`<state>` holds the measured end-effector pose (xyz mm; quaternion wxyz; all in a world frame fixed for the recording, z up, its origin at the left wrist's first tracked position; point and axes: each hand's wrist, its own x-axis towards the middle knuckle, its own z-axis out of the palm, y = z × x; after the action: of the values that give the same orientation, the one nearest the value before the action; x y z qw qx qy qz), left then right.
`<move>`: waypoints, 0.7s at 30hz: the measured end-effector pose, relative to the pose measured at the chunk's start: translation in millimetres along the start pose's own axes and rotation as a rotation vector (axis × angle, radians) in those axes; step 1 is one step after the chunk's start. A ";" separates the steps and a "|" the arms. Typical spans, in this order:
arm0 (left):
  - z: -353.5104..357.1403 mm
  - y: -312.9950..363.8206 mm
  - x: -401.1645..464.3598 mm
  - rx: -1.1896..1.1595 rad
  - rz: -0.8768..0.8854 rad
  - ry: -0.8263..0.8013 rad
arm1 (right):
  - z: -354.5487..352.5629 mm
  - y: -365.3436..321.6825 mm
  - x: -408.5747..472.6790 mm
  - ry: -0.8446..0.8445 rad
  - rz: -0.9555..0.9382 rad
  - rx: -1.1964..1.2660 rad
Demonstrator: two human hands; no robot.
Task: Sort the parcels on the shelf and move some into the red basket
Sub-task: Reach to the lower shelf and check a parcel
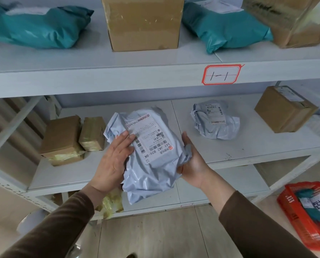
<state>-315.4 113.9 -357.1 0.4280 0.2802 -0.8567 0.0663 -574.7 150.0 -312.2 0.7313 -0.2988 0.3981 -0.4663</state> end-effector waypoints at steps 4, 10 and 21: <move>-5.9 -10.4 -17.4 -0.081 -0.182 -0.075 | 8.3 3.5 6.7 -0.114 -0.037 -0.328; -2.5 -18.6 -35.4 0.102 -0.326 -0.208 | 3.7 19.3 26.7 0.027 -0.102 -0.094; 10.1 -15.1 -13.1 -1.057 -1.425 -0.314 | -11.7 61.0 90.4 0.275 0.087 0.146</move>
<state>-308.0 103.3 -375.4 0.3187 0.5174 -0.4470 -0.6564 -535.3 89.7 -394.8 0.7093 -0.1610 0.4720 -0.4982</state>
